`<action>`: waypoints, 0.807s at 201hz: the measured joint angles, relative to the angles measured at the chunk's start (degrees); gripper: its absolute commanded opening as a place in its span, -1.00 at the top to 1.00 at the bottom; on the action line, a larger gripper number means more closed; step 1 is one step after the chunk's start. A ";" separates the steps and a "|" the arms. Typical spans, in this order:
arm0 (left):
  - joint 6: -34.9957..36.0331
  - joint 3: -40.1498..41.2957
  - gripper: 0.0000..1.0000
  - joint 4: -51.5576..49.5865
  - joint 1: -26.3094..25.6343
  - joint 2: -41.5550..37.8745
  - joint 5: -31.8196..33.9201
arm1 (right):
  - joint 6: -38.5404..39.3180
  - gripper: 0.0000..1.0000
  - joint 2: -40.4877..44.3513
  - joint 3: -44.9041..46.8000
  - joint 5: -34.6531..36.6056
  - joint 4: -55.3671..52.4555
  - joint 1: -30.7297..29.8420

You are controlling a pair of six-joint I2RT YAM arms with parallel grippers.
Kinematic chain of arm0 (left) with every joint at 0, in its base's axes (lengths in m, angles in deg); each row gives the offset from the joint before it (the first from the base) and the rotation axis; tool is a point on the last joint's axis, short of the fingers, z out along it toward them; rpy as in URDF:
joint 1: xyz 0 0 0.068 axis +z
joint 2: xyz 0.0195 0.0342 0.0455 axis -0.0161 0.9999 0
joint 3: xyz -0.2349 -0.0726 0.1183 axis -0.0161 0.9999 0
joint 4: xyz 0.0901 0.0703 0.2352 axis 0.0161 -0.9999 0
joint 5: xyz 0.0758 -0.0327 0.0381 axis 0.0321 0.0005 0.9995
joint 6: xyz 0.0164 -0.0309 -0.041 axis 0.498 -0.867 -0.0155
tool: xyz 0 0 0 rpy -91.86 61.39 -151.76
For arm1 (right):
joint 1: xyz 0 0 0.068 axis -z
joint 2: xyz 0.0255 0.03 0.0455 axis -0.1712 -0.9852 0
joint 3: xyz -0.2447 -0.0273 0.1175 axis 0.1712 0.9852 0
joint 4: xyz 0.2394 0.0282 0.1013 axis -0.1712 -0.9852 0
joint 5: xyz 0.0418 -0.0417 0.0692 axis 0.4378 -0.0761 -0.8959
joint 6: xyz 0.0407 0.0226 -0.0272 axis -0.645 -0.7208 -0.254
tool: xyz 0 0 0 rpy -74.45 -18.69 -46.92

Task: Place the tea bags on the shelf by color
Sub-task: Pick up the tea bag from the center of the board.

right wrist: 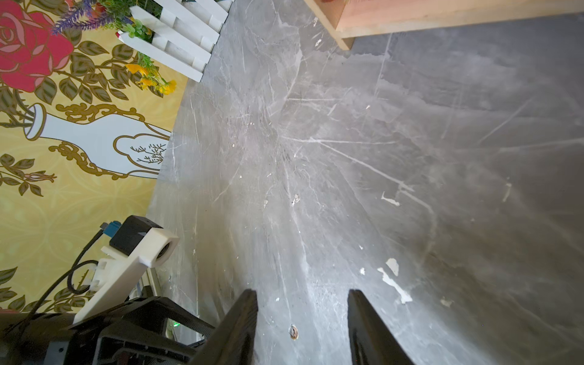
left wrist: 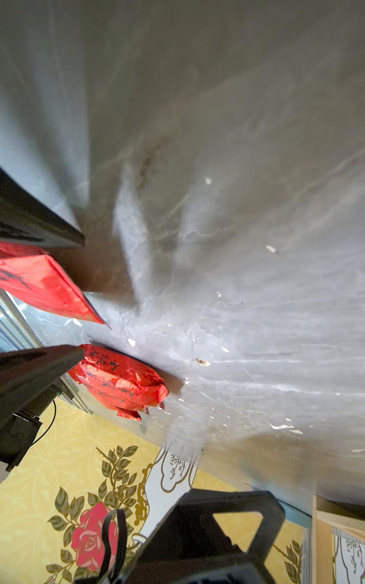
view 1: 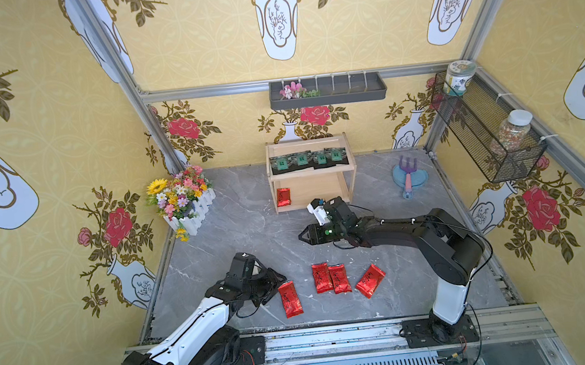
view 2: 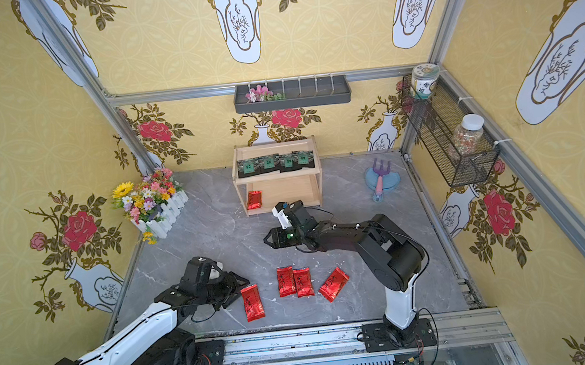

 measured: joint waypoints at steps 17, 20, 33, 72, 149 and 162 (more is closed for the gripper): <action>0.11 0.57 0.09 0.04 -0.07 -0.09 -0.15 | -0.26 -0.01 -0.33 -0.28 -0.15 0.04 0.00; 0.09 0.66 0.10 0.04 -0.07 -0.09 -0.15 | -0.46 -0.01 -0.39 -0.33 -0.17 0.02 0.00; 0.11 0.92 0.16 0.20 -0.09 -0.09 -0.17 | -0.96 0.00 -0.61 -0.48 -0.20 0.00 0.07; 0.39 1.03 0.34 1.18 -0.11 0.20 -0.17 | -1.01 0.00 -1.03 -1.25 -0.52 0.02 0.28; 0.57 1.92 0.64 3.48 -0.11 1.66 -0.17 | -1.44 0.00 -1.70 -1.51 -1.42 0.00 0.79; 0.59 2.05 0.71 3.91 -0.11 2.08 -0.15 | -1.44 0.00 -1.77 -1.51 -1.51 0.00 0.92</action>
